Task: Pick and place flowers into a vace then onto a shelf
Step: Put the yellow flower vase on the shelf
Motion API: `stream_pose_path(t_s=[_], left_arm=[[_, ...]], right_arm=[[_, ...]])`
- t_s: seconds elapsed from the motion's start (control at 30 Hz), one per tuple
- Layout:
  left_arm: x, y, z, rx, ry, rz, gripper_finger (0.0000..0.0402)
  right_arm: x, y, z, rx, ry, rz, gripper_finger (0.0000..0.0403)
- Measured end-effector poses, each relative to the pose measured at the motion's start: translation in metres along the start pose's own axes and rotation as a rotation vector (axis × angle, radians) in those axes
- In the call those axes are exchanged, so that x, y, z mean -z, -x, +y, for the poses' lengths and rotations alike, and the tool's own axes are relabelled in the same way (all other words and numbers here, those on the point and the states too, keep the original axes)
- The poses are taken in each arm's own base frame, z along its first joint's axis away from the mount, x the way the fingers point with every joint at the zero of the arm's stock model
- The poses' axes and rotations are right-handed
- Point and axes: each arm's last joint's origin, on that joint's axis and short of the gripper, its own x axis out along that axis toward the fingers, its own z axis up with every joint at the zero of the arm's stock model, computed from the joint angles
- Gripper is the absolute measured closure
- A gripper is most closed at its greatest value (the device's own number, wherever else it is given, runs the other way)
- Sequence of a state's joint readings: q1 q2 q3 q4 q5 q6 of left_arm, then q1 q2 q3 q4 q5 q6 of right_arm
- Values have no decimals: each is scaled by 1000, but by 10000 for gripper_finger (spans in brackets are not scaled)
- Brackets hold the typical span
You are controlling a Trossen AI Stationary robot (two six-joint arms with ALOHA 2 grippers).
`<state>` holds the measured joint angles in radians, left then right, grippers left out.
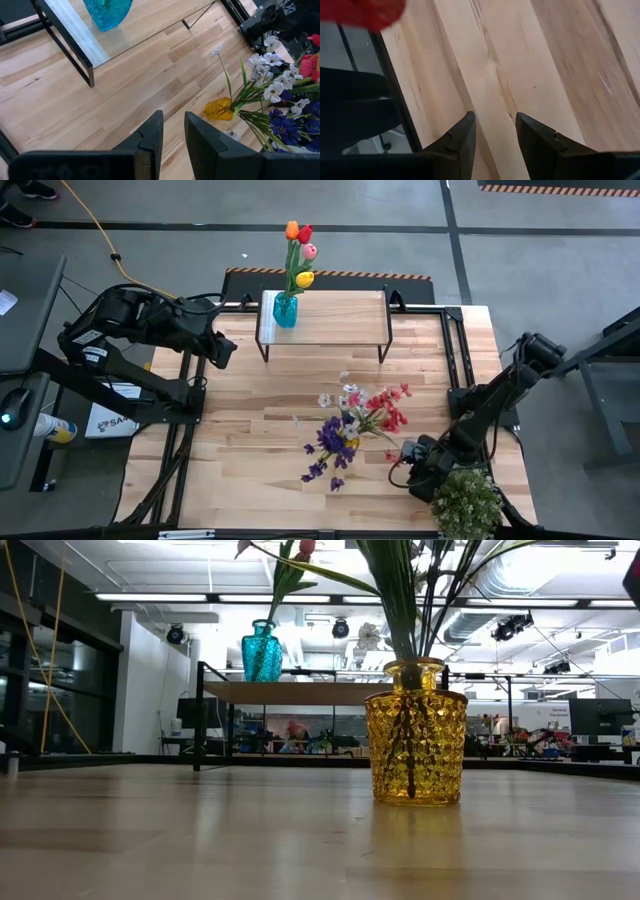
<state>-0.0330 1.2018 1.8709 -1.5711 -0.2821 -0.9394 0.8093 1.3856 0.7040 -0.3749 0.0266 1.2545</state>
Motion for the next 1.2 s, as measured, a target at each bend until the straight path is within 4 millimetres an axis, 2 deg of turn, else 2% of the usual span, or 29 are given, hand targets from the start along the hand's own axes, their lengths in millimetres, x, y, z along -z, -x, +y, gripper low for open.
stream_pose_path(t_s=[0.33, 0.73, 0.93, 1.2], left_arm=[[0, 0, 0, 0, 0, 0, 289], [0, 0, 0, 0, 0, 0, 289], [0, 0, 0, -1, 0, -1, 289], [-1, 0, 0, -13, 0, -17, 289]], right_arm=[[3, 32, -17, 95, -67, -15, 272], [6, 72, -35, 119, -191, -98, 272], [7, 75, -37, 118, -222, -69, 272], [7, 69, -34, 110, -229, -36, 272]])
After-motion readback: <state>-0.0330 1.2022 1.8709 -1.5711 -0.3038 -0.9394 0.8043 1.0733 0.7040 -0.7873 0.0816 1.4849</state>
